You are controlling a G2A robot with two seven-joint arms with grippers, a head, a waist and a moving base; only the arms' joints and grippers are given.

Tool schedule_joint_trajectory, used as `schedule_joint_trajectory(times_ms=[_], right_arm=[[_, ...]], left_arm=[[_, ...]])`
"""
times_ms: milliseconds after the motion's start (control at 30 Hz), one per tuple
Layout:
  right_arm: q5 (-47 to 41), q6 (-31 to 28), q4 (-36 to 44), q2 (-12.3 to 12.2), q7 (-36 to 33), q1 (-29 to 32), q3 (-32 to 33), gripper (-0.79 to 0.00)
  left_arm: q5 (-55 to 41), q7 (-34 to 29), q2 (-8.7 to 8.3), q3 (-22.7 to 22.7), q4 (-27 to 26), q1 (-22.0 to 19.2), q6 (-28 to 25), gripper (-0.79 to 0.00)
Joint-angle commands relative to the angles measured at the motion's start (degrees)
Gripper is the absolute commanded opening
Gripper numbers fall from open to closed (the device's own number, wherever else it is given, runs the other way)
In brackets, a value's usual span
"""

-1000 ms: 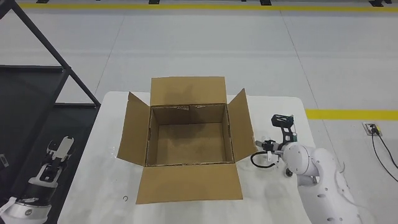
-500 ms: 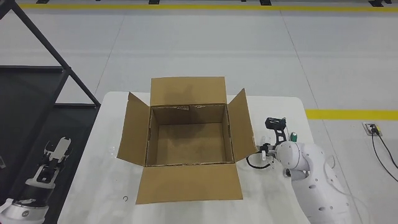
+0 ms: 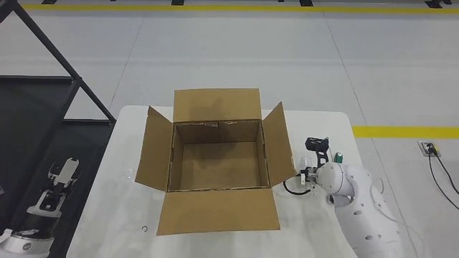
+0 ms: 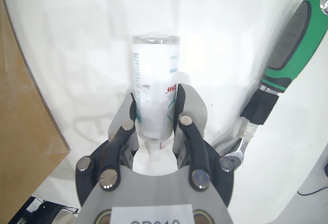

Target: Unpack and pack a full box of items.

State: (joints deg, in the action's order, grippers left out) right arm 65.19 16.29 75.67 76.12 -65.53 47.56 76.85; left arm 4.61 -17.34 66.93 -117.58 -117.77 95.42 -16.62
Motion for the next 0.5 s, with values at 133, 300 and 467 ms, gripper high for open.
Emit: schedule_joint_trajectory(times_ms=[133, 300, 467], right_arm=[[-0.8, 2.2, 8.5, -0.7, 1.9, 3.1, 4.5, -0.785], [-1.6, 5.3, 22.6, -1.2, 5.6, 8.9, 8.6, -0.785], [-2.6, 6.5, 35.7, -1.2, 11.2, 14.4, 10.7, -0.785]], left_arm=[[0.0, -0.1, -0.01, -0.1, 0.0, 0.0, -0.2, 0.0], [0.0, -0.2, -0.01, 0.2, -0.2, -0.1, -0.3, 0.0], [0.0, 0.1, 0.03, 0.4, -0.3, 0.0, -0.4, 0.0]])
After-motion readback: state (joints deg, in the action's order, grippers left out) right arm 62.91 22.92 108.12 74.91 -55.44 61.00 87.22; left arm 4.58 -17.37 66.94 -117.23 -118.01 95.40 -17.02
